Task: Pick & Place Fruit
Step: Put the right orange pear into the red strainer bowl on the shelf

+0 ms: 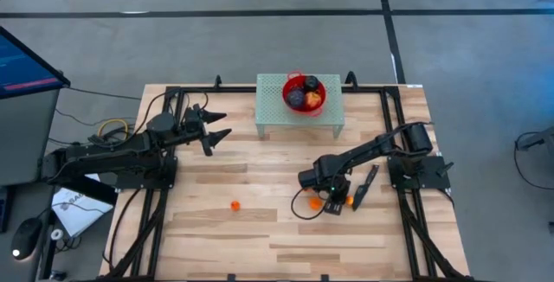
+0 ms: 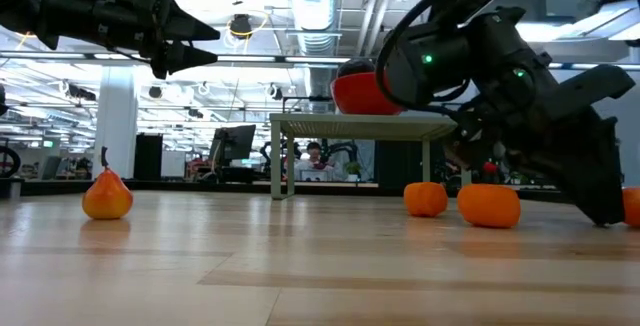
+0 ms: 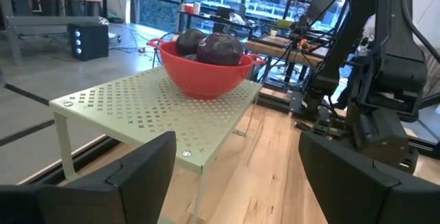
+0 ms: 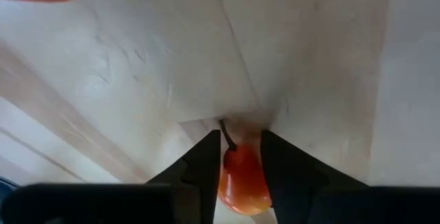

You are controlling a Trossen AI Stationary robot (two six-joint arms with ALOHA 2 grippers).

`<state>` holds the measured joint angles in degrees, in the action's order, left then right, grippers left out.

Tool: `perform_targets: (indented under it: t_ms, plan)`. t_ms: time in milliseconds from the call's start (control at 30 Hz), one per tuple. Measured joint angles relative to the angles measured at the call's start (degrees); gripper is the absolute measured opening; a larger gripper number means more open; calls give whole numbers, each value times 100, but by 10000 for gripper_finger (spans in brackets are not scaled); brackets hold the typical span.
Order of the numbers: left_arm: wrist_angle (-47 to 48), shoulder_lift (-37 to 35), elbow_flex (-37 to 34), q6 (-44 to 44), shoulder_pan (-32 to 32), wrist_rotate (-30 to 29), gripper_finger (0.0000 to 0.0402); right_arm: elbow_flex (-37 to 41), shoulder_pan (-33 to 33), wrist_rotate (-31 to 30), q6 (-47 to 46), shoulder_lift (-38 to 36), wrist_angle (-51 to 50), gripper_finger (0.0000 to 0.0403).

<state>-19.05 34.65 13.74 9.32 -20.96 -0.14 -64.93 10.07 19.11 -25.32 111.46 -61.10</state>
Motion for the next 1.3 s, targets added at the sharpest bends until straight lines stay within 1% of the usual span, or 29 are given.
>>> perform_targets:
  t_ms: [233,433,633,767,833,900,967,1067,1167,1233,1300]
  plan:
    - [4,0,0,0,1,-2,301,3,0,-72,12,0,-2,63]
    - [8,0,0,0,1,-2,301,4,43,-155,119,0,4,10]
    - [9,0,0,0,0,-2,301,4,98,-186,192,-20,2,7]
    - [11,0,0,0,0,-2,301,7,151,-509,143,-346,65,4]
    - [11,0,0,0,1,-2,301,7,207,-901,-5,-659,103,3]
    - [9,0,0,0,0,-2,301,12,288,-1439,-151,-994,275,2]
    - [11,0,0,0,0,-2,301,154,406,-2060,-433,-1416,731,2]
    - [13,0,0,0,1,-2,301,826,571,-2709,-913,-2087,2041,1]
    - [13,0,0,0,1,-2,301,1726,638,-3253,-1158,-2686,3930,2]
    - [13,0,0,0,0,-2,301,2292,622,-3925,-1212,-2986,5345,1]
    - [13,0,0,0,0,-2,301,2708,537,-4769,-1027,-3136,6730,1]
